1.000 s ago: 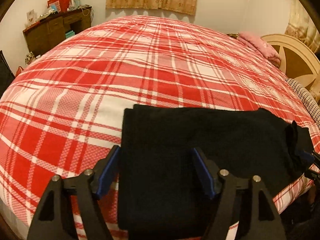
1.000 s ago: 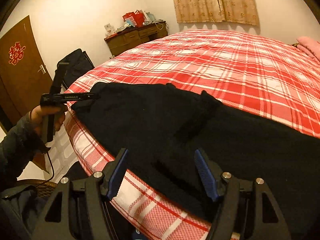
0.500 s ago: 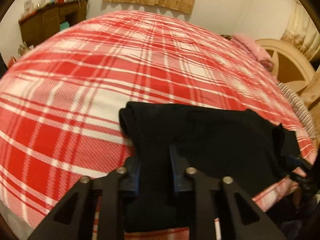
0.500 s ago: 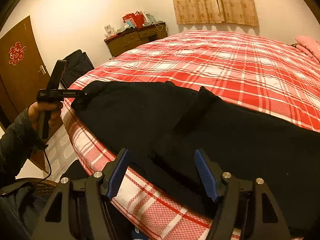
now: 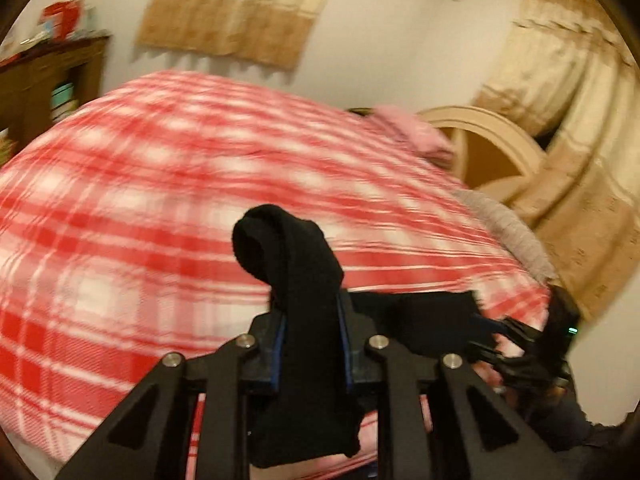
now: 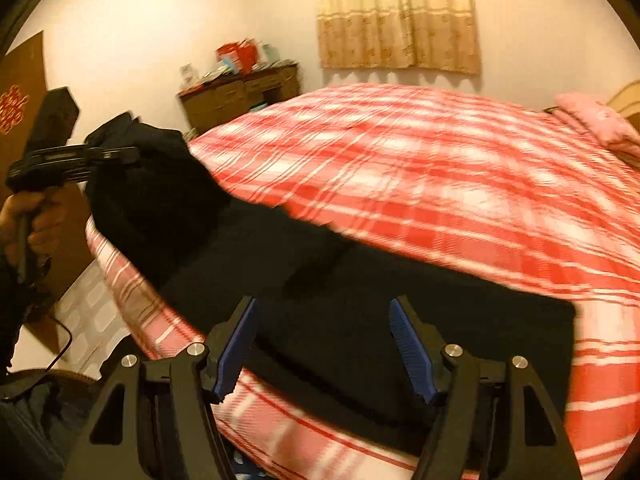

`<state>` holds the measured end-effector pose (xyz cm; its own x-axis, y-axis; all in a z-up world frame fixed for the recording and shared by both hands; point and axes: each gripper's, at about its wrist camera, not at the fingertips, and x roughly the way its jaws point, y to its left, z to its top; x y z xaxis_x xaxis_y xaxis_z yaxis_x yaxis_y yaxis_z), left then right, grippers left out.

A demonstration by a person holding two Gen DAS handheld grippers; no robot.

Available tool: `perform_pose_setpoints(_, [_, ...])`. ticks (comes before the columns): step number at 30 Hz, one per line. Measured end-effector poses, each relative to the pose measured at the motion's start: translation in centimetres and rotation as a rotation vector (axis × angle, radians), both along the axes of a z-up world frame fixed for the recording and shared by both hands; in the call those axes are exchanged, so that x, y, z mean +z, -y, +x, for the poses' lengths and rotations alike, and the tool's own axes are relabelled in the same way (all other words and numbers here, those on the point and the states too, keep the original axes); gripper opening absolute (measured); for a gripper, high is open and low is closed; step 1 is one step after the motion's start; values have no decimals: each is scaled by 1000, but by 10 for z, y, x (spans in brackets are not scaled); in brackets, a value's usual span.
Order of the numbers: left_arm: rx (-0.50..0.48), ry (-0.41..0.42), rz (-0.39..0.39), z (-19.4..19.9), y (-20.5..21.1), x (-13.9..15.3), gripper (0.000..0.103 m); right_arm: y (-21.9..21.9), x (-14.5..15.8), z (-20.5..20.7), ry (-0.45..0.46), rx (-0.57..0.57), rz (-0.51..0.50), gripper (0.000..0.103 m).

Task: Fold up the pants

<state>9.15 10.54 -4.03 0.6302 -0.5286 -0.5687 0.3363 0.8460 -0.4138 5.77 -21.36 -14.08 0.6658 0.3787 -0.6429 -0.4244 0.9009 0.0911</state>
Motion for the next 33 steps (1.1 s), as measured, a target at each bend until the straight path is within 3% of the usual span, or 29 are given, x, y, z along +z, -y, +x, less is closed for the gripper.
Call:
perform_pose_setpoints(4, [-130,33,-17,0,57,26,22,46,15,-8,37,-103,2,69])
perform_pose_setpoints(12, [-301,12,26,17,164,38,22,144,7,-9,9,-378,118,69])
perform_pose_setpoints(18, [-404,-37,120,24,240,12,22,196,-3,-5,-17,-548,208,69])
perform_pose_setpoints(25, [-441,-87,243,23,299,-39,22,206,-4,-3,-1,-559,238,69])
perform_pose_setpoints(29, [-474,-99,233,20,325,-51,27,208,-9,0,-10,-559,245,69])
perform_pose_setpoints(31, [-471,-67,253,13,330,-44,34,210,-11,-1,-11,-573,254,69])
perform_pose_setpoints(33, [-468,-2,230,5,326,-27,51,213,-12,-3,-9,-583,265,69])
